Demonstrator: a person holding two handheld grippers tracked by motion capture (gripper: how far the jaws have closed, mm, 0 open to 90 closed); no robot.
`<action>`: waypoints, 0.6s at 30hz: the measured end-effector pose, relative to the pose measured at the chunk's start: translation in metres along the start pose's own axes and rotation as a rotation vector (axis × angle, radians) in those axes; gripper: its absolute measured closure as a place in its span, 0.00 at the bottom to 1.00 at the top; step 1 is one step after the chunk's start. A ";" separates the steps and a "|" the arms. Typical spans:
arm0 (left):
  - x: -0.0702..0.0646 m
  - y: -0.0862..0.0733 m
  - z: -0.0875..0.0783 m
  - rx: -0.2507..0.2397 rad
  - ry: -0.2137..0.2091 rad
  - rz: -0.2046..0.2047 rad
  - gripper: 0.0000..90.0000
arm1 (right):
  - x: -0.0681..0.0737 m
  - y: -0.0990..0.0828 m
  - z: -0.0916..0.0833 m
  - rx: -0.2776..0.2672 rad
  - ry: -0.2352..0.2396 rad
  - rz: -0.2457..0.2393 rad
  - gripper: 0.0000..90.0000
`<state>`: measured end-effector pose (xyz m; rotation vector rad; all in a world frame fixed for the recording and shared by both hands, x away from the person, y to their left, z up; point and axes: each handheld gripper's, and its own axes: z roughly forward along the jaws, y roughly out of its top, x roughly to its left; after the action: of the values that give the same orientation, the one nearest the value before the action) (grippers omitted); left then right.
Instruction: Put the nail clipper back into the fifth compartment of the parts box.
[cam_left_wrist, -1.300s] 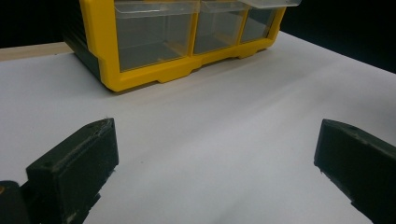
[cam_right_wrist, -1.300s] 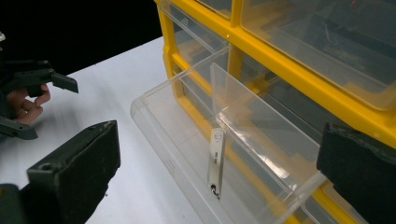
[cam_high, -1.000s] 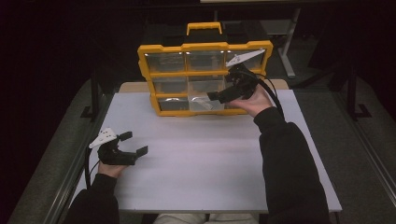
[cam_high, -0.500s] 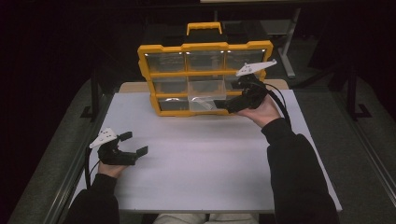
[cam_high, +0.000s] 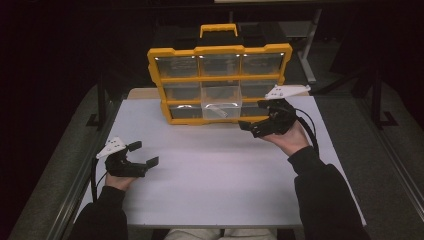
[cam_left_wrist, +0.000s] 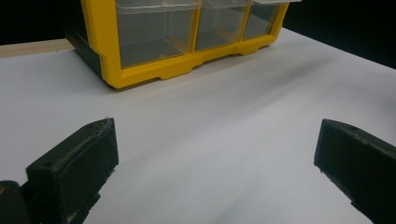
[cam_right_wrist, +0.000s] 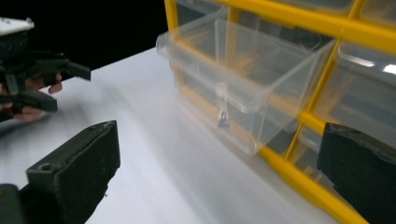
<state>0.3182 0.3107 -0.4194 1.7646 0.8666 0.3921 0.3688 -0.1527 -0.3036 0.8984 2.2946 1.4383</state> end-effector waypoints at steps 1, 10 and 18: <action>0.000 0.000 0.000 0.000 0.000 0.000 0.00 | 0.001 -0.004 -0.001 0.004 0.002 0.001 0.00; 0.000 0.000 -0.001 0.000 0.003 -0.003 0.00 | -0.002 -0.036 -0.016 0.009 -0.016 0.022 0.00; 0.000 0.000 -0.001 0.003 0.005 -0.001 0.00 | -0.006 -0.052 -0.027 -0.011 -0.028 0.048 0.00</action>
<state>0.3175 0.3109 -0.4191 1.7663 0.8717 0.3954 0.3400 -0.1916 -0.3372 0.9708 2.2568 1.4475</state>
